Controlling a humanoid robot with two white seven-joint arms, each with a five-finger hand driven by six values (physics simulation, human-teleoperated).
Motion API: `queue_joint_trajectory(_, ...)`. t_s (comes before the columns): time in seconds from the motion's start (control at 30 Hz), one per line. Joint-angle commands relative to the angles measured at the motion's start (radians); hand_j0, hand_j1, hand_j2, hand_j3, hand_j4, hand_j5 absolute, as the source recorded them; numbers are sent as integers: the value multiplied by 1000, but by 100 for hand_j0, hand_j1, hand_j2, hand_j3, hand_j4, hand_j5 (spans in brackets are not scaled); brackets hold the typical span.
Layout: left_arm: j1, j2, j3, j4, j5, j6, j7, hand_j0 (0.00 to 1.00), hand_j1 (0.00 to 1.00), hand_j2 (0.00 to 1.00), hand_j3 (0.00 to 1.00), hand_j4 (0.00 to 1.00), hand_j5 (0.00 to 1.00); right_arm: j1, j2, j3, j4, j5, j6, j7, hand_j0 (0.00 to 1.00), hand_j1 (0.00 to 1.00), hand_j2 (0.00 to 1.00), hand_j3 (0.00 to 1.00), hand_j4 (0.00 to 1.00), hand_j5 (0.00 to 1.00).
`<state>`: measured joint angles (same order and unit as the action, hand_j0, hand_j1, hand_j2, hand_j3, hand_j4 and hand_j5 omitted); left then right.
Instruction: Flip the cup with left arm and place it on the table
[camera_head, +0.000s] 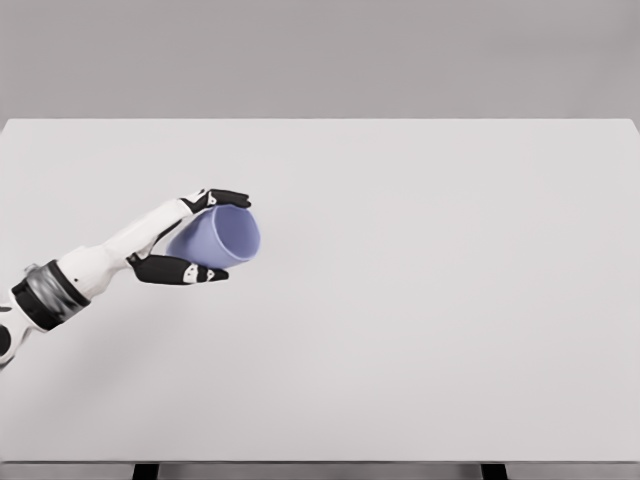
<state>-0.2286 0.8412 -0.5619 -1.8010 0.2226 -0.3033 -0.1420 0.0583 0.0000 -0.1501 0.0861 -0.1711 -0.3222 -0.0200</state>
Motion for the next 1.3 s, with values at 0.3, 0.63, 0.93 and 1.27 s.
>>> queue_joint_trajectory(0.3,3,-73,7,0,63,-37,-1,80,80,80,80,80,80,0,0,0,0,-1,0,0,100,100,100,100,100,100)
queue_joint_trajectory(0.63,28,-165,16,2,83,-51,-2,80,80,80,80,80,80,0,0,0,0,-1,0,0,100,100,100,100,100,100)
queue_joint_trajectory(0.93,71,-206,39,9,106,-51,-4,81,81,81,81,81,81,0,0,0,0,-1,0,0,100,100,100,100,100,100)
queue_joint_trajectory(1.27,123,-249,54,11,138,-43,-2,81,81,81,81,81,81,0,0,0,0,-1,0,0,100,100,100,100,100,100)
